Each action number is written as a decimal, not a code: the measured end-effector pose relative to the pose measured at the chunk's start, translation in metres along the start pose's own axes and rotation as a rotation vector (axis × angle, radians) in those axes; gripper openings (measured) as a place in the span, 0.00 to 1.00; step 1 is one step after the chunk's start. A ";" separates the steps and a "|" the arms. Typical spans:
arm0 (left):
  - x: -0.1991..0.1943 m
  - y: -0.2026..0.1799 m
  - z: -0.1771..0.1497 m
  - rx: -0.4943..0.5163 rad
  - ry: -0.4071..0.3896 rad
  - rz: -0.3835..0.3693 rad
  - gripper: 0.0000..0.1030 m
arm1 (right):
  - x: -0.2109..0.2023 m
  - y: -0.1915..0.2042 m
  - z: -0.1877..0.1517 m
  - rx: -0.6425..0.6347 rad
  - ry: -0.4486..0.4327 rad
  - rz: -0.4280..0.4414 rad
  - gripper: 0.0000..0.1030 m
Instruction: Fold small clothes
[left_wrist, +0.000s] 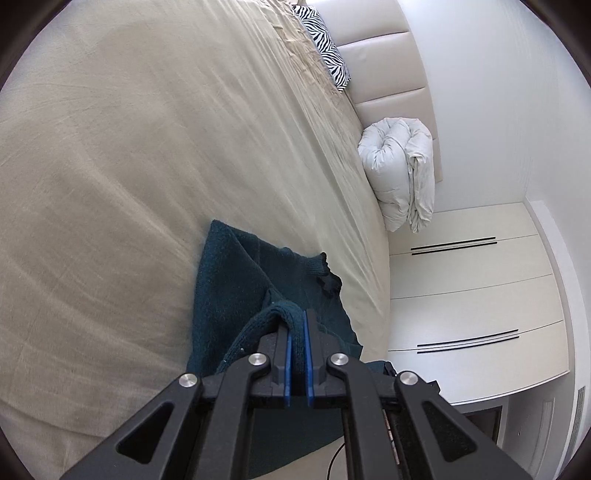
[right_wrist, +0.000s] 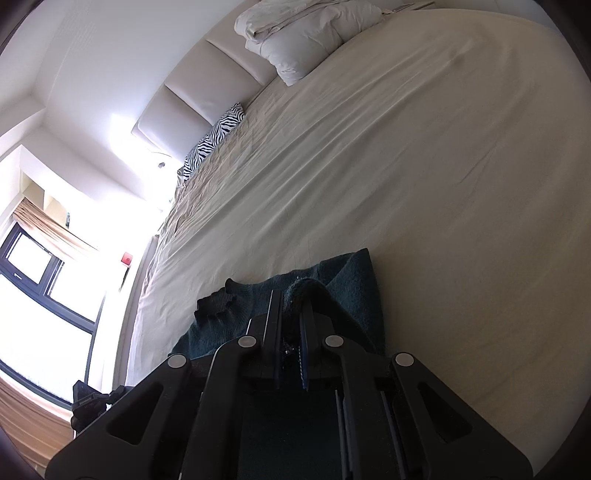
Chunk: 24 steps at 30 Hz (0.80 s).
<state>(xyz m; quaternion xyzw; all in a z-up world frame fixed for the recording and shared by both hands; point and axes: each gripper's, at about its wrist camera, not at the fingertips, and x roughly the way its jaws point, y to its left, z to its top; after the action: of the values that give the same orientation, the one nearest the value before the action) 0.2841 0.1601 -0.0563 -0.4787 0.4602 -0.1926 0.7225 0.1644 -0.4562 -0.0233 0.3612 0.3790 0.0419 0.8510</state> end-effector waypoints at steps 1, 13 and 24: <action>0.004 0.003 0.004 -0.005 0.001 0.005 0.06 | 0.009 -0.003 0.003 0.008 0.000 -0.010 0.06; 0.028 0.041 0.021 -0.062 -0.030 0.016 0.52 | 0.078 -0.039 0.013 0.065 0.020 -0.119 0.43; -0.007 0.024 -0.042 0.155 -0.052 0.157 0.59 | 0.040 -0.017 -0.019 -0.184 0.036 -0.225 0.58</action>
<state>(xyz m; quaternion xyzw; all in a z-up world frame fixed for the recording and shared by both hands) 0.2415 0.1545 -0.0786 -0.3885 0.4610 -0.1579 0.7820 0.1762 -0.4440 -0.0677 0.2362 0.4267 -0.0129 0.8729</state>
